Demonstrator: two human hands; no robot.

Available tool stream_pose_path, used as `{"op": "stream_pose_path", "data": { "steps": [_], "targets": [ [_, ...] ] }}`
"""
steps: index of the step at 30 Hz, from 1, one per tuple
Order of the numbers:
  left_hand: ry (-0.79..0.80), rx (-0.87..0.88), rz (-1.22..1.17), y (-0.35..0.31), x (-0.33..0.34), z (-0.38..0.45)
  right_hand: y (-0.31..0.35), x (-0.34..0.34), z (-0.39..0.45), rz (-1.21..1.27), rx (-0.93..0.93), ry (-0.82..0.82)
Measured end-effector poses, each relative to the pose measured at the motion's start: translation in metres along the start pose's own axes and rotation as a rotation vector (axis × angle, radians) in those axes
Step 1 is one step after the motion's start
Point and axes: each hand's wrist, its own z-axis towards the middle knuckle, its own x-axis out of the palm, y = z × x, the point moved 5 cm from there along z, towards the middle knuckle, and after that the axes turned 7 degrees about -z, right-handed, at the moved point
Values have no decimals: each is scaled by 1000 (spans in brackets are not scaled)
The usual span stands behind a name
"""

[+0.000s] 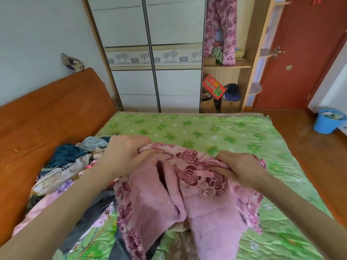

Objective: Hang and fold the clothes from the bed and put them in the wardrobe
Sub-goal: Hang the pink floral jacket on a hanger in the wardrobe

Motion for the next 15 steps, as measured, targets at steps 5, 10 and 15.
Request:
{"op": "stream_pose_path", "data": {
  "steps": [5,10,15],
  "targets": [
    [-142,67,-73,-18,-13,8,15,21,-22,219,256,-44],
    [-246,70,-190,-28,-20,9,48,46,-39,491,611,-140],
    [-254,76,-243,-25,-26,0,50,72,-60,398,696,-114]
  ]
}}
